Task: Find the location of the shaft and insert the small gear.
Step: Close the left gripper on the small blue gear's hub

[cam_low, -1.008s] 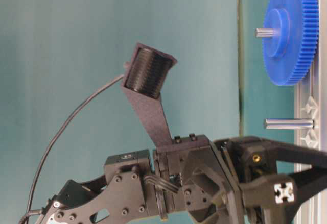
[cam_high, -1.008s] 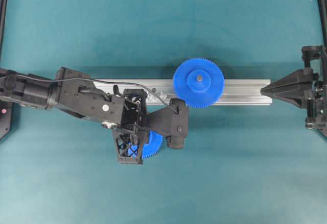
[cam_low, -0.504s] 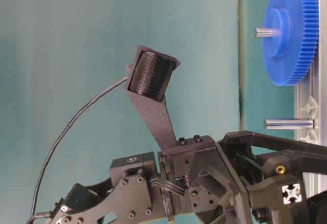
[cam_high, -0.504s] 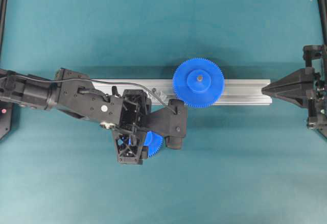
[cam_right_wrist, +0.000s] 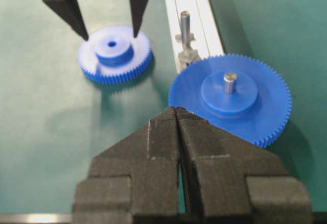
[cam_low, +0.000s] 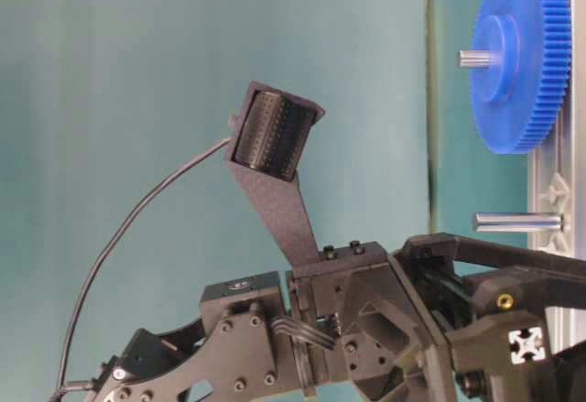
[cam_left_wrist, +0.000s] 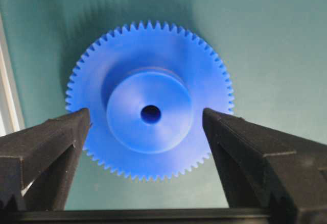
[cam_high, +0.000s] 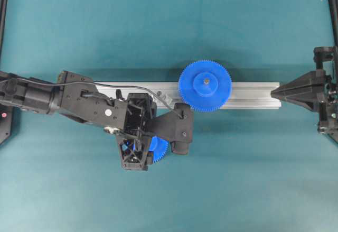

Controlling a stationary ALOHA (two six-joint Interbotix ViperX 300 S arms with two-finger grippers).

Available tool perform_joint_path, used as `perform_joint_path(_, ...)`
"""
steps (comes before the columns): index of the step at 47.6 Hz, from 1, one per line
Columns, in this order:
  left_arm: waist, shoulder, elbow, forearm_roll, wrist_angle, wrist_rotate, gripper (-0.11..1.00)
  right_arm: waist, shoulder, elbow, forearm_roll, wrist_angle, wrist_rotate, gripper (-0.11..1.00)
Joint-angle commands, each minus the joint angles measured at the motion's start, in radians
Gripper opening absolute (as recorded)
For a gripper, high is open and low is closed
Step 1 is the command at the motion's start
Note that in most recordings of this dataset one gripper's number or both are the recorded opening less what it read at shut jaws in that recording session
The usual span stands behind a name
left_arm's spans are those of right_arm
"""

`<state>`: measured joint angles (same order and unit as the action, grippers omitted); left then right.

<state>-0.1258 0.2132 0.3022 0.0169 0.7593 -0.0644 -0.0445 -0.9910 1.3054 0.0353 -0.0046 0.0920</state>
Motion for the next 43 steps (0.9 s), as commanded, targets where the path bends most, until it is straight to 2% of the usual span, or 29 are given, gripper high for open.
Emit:
perform_joint_path(1,-0.006,-0.011,-0.011,0.002,-0.008,-0.002,0.92,-0.003,0.006,-0.009,0.002,-0.005,0.011,0.01)
perform_joint_path(43,-0.006,0.044,0.003,0.003,-0.044,-0.014,0.91,-0.003,0.006,-0.009,0.003,-0.003,0.011,0.01)
